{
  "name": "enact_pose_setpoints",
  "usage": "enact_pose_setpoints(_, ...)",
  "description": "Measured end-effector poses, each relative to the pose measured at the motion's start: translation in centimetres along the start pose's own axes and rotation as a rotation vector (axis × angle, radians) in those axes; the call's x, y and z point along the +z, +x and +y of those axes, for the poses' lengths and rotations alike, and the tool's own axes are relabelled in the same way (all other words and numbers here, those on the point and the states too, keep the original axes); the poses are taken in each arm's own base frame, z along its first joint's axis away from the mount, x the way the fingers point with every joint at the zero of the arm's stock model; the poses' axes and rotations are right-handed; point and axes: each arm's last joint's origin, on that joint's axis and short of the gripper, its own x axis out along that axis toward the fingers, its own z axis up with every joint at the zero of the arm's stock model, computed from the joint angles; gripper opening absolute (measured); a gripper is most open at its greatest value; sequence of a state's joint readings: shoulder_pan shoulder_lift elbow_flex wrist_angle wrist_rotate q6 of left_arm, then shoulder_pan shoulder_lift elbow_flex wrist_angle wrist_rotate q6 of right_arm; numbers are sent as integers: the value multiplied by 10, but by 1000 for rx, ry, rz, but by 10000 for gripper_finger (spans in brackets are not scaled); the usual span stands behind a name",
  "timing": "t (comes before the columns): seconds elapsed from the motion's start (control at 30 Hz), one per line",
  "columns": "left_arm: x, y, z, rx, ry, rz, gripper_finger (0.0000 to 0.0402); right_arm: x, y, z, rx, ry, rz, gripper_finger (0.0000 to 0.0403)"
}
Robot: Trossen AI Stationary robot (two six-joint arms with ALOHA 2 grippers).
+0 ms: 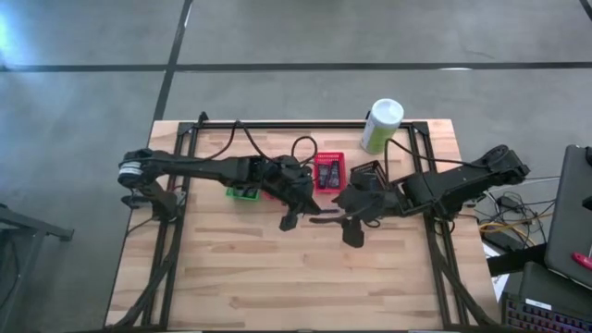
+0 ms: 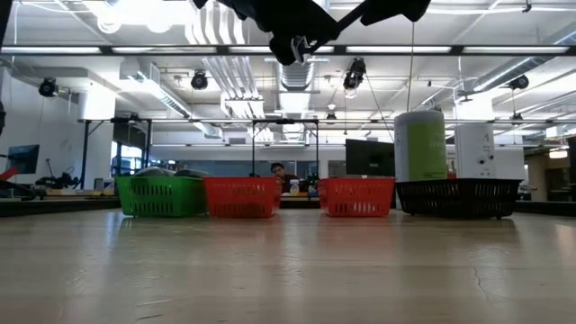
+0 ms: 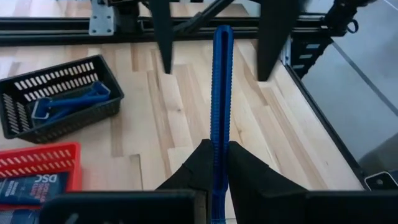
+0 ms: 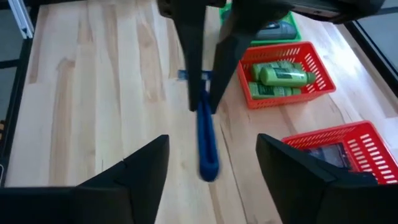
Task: Pick & Place Travel size toiletries
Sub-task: Put the blue shaver into the black bin
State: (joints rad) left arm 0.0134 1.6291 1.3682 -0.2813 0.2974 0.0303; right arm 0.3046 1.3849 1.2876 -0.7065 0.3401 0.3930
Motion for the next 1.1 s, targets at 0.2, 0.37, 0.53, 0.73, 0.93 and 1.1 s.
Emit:
enact_pose_setpoints(0.2, 0, 2, -5, -10, 29, 1, 34, 0, 0, 0, 2, 19, -4, 204)
enact_pose_setpoints(0.37, 0, 2, -5, 5, 34, -1, 34, 0, 0, 0, 5, 45, -4, 174)
enact_pose_setpoints(0.53, 2, 1, -4, 16, 40, -18, 34, 0, 0, 0, 13, 54, -1, 139)
enact_pose_setpoints(0.73, 2, 2, -4, 17, 40, -16, 35, 0, 0, 0, 13, 55, -1, 95)
enact_pose_setpoints(0.93, 2, 2, -4, 18, 39, -16, 35, -1, 0, 1, 23, 55, 4, 51)
enact_pose_setpoints(1.1, 2, 2, -4, 23, 53, -15, 43, -1, 0, 0, 23, 55, 6, 34)
